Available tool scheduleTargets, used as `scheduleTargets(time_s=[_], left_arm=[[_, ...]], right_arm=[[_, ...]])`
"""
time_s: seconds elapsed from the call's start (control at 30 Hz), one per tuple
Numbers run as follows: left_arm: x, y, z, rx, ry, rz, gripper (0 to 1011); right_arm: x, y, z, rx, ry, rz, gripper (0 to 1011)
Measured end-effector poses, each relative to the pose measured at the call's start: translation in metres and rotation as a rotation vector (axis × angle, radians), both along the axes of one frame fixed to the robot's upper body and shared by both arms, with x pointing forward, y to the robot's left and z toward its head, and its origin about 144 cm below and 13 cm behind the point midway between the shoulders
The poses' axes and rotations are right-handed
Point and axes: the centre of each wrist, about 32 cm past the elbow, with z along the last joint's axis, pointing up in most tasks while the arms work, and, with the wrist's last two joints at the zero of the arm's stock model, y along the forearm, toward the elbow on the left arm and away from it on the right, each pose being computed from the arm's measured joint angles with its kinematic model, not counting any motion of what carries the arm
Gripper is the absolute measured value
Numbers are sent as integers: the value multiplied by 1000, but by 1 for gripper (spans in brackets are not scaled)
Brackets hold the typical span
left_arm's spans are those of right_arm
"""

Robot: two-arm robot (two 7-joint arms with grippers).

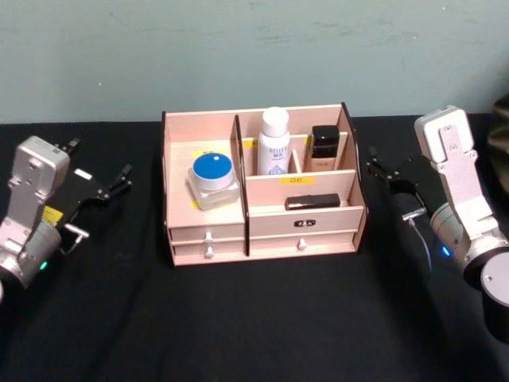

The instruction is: Pick up the facial cleanser and watermelon frost from the table and place them into the tiered storage box.

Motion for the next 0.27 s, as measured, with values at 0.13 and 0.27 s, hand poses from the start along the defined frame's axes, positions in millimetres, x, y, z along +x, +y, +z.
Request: scheduleTargets(time_s=[0.13, 0.27], left_arm=[[0, 0, 0, 0, 0, 0, 1001], [0, 0, 0, 0, 0, 0, 1001]], right_arm=[[0, 0, 0, 0, -1, 0, 1000], [0, 0, 0, 0, -2, 0, 1000]])
